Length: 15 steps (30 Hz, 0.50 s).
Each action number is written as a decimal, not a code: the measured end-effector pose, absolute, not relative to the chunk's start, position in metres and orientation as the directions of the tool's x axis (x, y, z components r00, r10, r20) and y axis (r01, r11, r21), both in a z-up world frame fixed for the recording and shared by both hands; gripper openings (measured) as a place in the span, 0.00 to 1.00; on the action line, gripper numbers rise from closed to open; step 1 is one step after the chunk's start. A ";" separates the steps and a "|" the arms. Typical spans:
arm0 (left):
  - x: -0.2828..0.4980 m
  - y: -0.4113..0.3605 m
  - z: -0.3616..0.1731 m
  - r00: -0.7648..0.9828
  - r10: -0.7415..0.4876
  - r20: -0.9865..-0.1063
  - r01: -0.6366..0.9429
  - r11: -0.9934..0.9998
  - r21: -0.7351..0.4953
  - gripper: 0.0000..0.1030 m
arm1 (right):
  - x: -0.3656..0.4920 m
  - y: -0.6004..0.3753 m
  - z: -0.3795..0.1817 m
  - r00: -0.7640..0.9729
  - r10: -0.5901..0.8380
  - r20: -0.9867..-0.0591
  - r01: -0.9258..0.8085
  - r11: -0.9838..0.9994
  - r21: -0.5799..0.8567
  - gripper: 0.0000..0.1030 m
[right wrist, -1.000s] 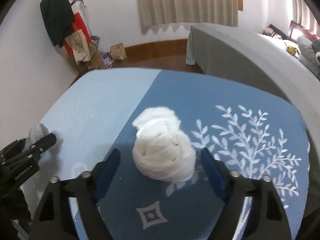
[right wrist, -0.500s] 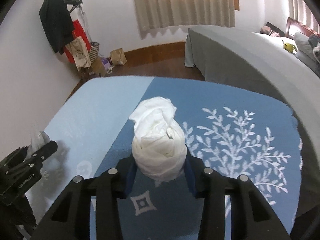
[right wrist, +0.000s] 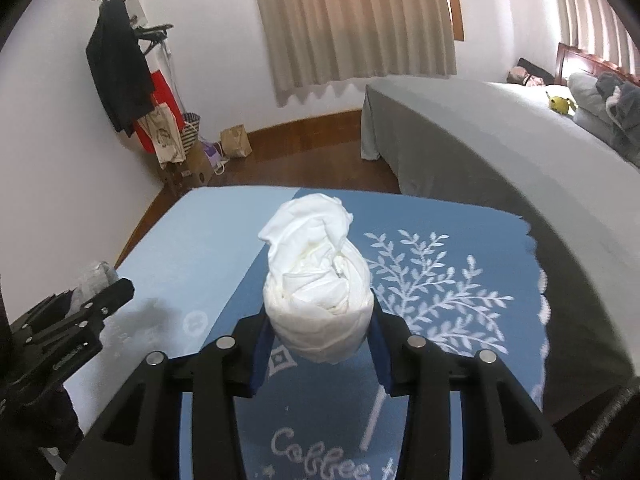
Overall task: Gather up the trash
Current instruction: 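Carry the grey sock and white tissue over the bin and open both tools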
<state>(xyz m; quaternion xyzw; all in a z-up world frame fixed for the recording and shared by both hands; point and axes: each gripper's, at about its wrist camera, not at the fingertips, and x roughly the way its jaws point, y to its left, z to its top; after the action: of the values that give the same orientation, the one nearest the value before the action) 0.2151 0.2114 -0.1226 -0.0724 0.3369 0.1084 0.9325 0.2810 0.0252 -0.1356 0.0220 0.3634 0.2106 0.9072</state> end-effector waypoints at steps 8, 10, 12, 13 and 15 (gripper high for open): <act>0.192 0.177 -0.098 0.780 0.129 -0.612 -0.211 0.975 -0.063 0.47 | 0.245 -0.004 -0.108 0.685 0.400 -0.609 -0.357 0.913 0.199 0.41; 0.184 0.167 -0.093 0.786 0.117 -0.607 -0.197 0.978 -0.067 0.47 | 0.233 -0.013 -0.100 0.697 0.399 -0.596 -0.356 0.914 0.196 0.41; 0.179 0.161 -0.089 0.790 0.109 -0.603 -0.190 0.979 -0.072 0.47 | 0.227 -0.020 -0.095 0.706 0.398 -0.586 -0.355 0.914 0.193 0.41; 0.175 0.156 -0.086 0.794 0.101 -0.600 -0.185 0.980 -0.079 0.47 | 0.223 -0.023 -0.092 0.709 0.398 -0.582 -0.355 0.915 0.194 0.41; 0.169 0.149 -0.081 0.798 0.095 -0.595 -0.179 0.980 -0.082 0.47 | 0.215 -0.029 -0.086 0.716 0.397 -0.574 -0.350 0.916 0.197 0.41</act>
<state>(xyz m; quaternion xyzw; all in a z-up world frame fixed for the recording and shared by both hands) 0.1689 0.1495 -0.0815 -0.0672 0.3091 0.0724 0.9459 0.2152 -0.0293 -0.0859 0.0370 0.3179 0.2020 0.9256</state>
